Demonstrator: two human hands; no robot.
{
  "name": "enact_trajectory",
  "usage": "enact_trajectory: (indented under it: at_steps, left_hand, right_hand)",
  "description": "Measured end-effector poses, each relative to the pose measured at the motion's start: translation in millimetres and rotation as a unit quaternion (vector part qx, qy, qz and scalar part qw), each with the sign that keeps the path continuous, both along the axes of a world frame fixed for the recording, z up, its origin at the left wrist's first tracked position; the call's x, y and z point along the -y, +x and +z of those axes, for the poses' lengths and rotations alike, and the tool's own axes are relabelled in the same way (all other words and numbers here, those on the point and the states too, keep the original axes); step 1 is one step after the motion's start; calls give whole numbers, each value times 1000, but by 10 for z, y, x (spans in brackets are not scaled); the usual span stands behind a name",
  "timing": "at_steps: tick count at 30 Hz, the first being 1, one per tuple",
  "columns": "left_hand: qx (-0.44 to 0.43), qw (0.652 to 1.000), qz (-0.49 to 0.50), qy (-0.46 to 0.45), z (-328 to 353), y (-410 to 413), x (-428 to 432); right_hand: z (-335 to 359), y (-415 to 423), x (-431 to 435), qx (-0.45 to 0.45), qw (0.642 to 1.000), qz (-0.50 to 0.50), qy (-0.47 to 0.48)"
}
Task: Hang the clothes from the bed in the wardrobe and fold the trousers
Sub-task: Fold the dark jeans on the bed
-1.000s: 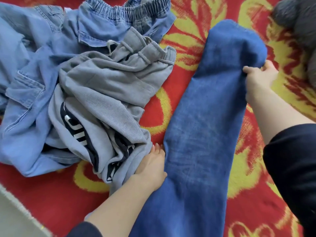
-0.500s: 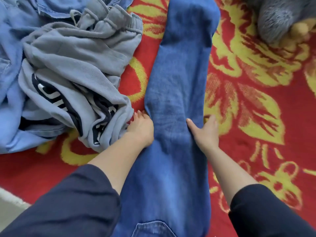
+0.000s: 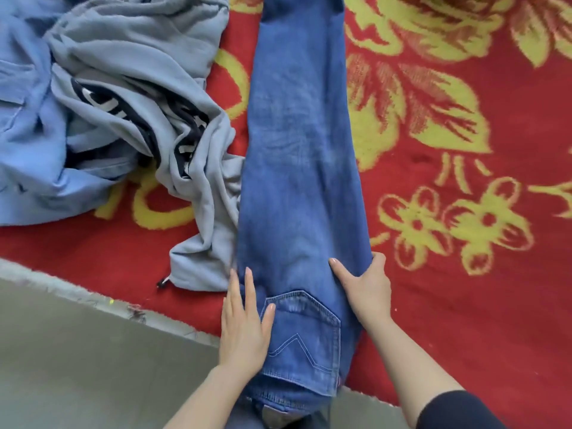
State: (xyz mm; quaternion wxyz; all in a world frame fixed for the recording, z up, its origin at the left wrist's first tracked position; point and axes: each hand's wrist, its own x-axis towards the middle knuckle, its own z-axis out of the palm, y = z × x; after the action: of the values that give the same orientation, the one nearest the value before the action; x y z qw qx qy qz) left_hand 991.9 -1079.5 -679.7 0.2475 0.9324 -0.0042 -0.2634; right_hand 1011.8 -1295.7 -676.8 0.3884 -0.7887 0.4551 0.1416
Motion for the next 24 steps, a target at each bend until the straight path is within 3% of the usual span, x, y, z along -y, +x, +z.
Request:
enact_trajectory:
  at_steps: [4, 7, 9, 12, 15, 19, 24]
  left_hand:
    - [-6, 991, 130, -20, 2, -378, -58]
    - [-38, 959, 275, -48, 31, -388, -10]
    - [-81, 947, 308, -50, 63, -319, -46]
    - [-147, 945, 274, -98, 151, -247, -157]
    - [-222, 944, 208, -125, 323, -257, -197]
    - [-313, 898, 211, -225, 508, -422, -120]
    - [-493, 847, 88, -180, 805, -919, 49]
  right_hand:
    - [5, -363, -61, 16, 998, -49, 42]
    - [-14, -699, -164, 19, 988, -118, 100]
    - [-4, -905, -246, 19, 982, -116, 145]
    - [46, -1098, -259, -10, 981, -21, 194]
    - [121, -1154, -103, -31, 978, 6, 207]
    - [299, -1333, 175, -49, 970, -26, 238]
    - [540, -1922, 507, -176, 940, -9, 292]
